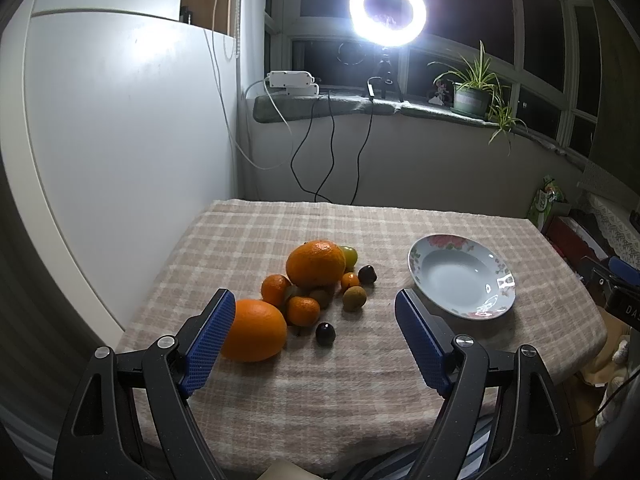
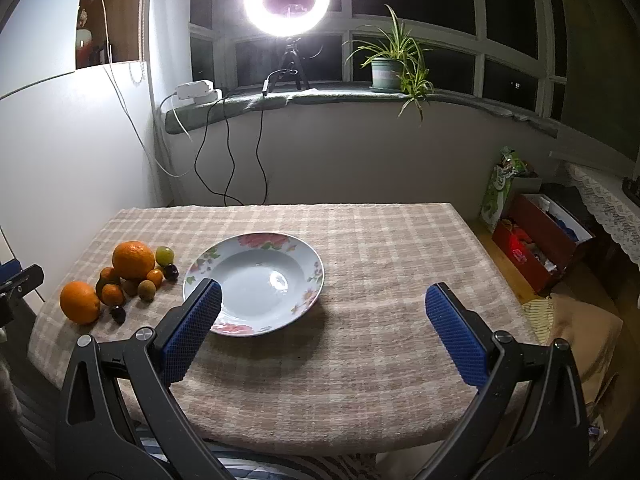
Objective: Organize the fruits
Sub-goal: 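Move the right gripper to the large orange and close on it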
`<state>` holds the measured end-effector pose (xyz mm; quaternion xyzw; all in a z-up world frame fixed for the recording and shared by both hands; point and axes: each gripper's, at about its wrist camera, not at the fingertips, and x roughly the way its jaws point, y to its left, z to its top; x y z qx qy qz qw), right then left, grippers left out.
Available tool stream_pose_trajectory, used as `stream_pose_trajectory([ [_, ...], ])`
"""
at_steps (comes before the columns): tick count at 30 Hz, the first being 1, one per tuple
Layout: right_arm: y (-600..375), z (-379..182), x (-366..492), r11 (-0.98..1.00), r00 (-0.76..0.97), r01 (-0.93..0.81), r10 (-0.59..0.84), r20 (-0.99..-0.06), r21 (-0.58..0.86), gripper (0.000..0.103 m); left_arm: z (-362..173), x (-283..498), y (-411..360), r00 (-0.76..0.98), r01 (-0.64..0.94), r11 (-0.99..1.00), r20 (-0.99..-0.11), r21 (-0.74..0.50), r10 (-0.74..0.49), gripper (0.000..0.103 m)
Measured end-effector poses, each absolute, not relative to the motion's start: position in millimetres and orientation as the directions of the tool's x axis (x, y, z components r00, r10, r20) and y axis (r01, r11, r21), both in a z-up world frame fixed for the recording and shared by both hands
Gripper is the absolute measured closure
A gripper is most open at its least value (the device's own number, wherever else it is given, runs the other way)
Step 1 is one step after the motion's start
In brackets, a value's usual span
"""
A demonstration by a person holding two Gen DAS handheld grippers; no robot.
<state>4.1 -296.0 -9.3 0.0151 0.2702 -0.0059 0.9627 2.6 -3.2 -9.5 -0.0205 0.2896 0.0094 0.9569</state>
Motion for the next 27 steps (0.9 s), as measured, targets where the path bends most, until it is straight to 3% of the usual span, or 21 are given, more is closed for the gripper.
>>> stream_pose_trajectory([
  [9,-283,-9,9,0.999,0.845,-0.03,0.041,-0.533,0.03,0.0,-16,5,9,0.823,-0.035,0.998,-0.567,-0.056,-0.003,0.021],
  [27,-189,-23,51,0.906,0.697,-0.395,0.403,-0.593,0.151,0.0,-58,2,76,0.759,-0.091,0.971,-0.647,-0.221,-0.076,0.021],
])
